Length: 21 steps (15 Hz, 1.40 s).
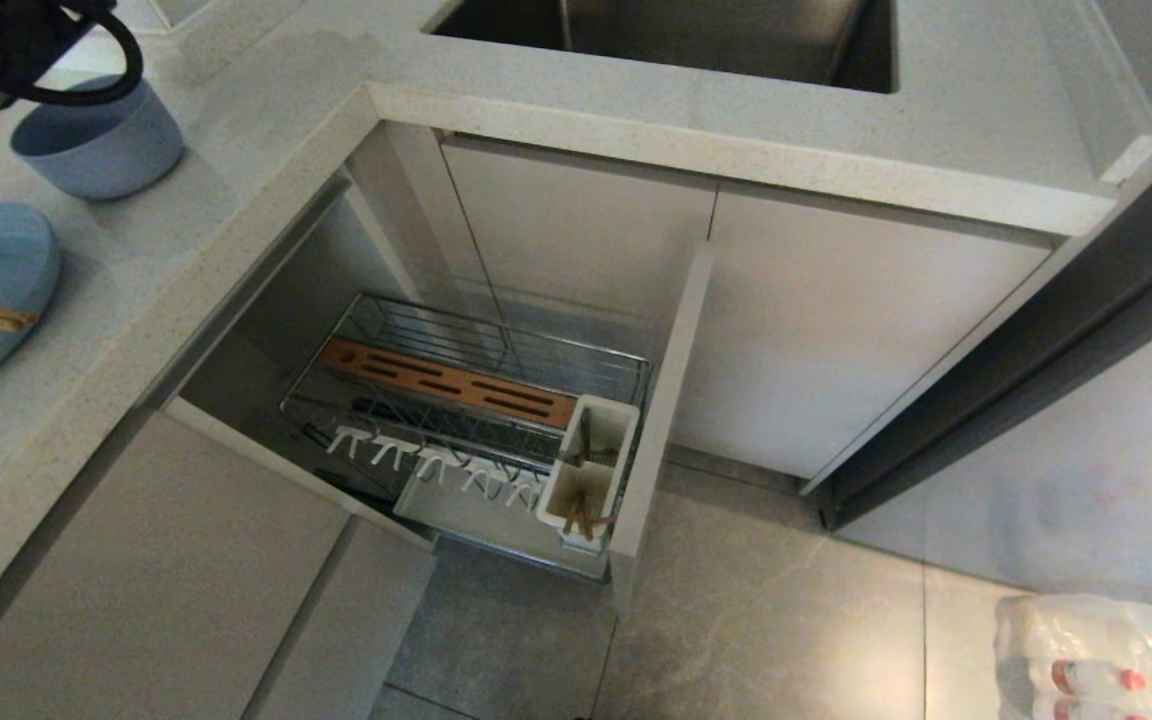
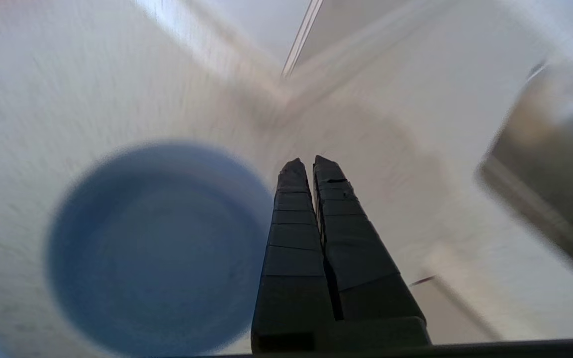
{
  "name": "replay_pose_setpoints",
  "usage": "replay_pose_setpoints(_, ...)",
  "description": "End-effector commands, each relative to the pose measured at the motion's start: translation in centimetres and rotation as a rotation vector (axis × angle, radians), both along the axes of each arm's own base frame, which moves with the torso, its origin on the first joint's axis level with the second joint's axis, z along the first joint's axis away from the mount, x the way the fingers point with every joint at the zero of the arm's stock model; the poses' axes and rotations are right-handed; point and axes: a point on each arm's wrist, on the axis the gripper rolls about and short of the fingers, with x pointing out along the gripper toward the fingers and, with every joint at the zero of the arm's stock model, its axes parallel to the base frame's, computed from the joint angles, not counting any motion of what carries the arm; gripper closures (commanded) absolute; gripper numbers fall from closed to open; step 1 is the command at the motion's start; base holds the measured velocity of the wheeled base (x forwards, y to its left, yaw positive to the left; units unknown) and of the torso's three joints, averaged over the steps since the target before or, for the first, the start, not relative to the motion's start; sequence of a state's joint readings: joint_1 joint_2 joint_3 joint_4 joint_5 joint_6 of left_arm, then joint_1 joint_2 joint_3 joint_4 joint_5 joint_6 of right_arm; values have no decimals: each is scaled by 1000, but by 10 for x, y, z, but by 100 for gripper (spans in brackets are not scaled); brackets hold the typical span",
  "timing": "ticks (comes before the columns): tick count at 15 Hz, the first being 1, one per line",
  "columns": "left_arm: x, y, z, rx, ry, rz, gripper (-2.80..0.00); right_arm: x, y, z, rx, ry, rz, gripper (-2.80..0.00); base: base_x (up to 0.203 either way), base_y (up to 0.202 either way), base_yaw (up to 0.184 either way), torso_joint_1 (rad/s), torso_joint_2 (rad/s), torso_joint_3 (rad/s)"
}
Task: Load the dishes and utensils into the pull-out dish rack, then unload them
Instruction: Pick up the bowl and place it in the cupboard
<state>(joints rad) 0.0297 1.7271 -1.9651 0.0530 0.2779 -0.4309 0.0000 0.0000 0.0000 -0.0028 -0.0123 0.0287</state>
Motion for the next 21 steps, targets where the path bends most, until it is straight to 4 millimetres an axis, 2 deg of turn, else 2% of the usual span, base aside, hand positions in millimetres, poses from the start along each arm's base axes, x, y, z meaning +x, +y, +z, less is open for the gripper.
replay_pose_setpoints(1, 15, 1, -11, -3, 42, 3, 0, 0, 0, 0, 0, 1, 0, 0, 0, 0, 0, 0, 0, 0)
replay_pose_setpoints(8, 7, 2, -8, -10, 52, 63, 0, 0, 0, 0, 0, 1, 0, 0, 0, 0, 0, 0, 0, 0)
replay_pose_setpoints(9, 6, 2, -8, -10, 50, 62, -12, 0, 0, 0, 0, 1, 0, 0, 0, 0, 0, 0, 0, 0)
replay_pose_setpoints(10, 4, 2, -6, -10, 45, 62, -280, 0, 0, 0, 0, 1, 0, 0, 0, 0, 0, 0, 0, 0)
replay_pose_setpoints(17, 5, 1, -10, 8, 92, 123, -280, 0, 0, 0, 0, 1, 0, 0, 0, 0, 0, 0, 0, 0)
replay_pose_setpoints(21, 15, 0, -19, 2, 126, 109, -280, 0, 0, 0, 0, 1, -1, 0, 0, 0, 0, 0, 0, 0)
